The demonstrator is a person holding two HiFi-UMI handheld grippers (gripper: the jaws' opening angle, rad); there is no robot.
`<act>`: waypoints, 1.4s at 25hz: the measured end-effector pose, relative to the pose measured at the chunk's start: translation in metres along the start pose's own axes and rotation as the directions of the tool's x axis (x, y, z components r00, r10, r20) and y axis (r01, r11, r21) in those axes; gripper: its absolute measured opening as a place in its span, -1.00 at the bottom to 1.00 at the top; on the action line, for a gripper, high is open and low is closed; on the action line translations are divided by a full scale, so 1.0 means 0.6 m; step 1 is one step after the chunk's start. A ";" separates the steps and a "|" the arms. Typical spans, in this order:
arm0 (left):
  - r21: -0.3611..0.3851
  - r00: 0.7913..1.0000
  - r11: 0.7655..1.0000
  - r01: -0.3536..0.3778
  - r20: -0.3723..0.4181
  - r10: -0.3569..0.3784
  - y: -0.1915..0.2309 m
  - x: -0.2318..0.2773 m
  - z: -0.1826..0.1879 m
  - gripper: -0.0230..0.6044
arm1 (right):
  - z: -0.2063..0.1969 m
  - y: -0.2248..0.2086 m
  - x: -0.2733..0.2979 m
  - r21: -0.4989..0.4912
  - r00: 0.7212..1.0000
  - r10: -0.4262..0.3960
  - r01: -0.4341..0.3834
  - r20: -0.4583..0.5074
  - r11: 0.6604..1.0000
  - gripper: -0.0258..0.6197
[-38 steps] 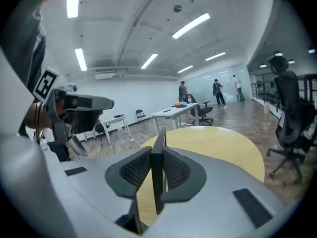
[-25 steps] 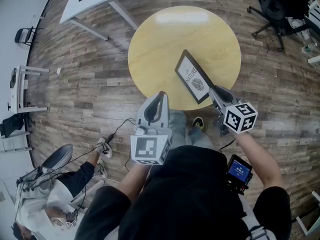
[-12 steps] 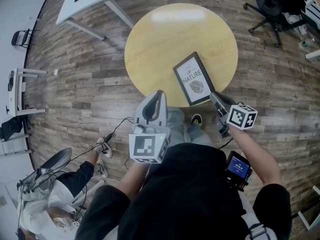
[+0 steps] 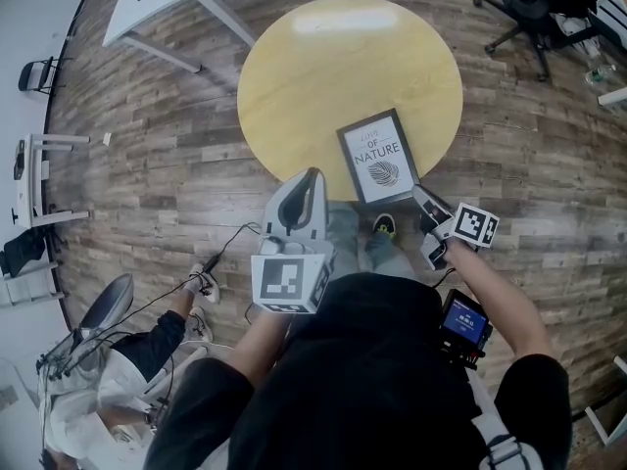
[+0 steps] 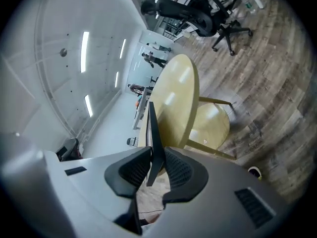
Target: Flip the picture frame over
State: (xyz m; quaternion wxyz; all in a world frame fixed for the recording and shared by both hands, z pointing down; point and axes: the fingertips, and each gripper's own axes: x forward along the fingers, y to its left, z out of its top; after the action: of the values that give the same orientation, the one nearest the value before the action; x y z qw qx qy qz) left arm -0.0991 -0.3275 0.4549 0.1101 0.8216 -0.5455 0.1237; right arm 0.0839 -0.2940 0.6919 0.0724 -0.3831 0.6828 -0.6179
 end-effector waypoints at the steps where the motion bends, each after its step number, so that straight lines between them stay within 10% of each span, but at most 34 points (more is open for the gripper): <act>1: 0.002 1.000 1.000 0.001 0.000 -0.001 -0.001 0.001 0.001 -0.83 | -0.004 -0.013 0.000 0.033 1.000 -0.015 0.016 -0.006 0.999 -0.67; 22: 0.027 1.000 1.000 -0.010 0.008 0.010 0.005 -0.011 0.002 -0.83 | -0.004 -0.046 0.026 0.025 0.998 -0.058 0.058 -0.035 0.998 -0.53; 35: 0.029 0.999 0.999 0.020 0.030 -0.021 -0.018 -0.013 0.015 -0.83 | -0.014 -0.015 0.019 -0.389 0.975 -0.167 0.098 -0.148 0.916 -0.37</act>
State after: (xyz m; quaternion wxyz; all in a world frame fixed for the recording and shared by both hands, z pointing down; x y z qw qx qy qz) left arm -0.0911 -0.3196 0.4434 0.0911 0.8305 -0.5367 0.1178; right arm 0.0749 -0.2938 0.7065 -0.1066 -0.3787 0.7654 -0.5093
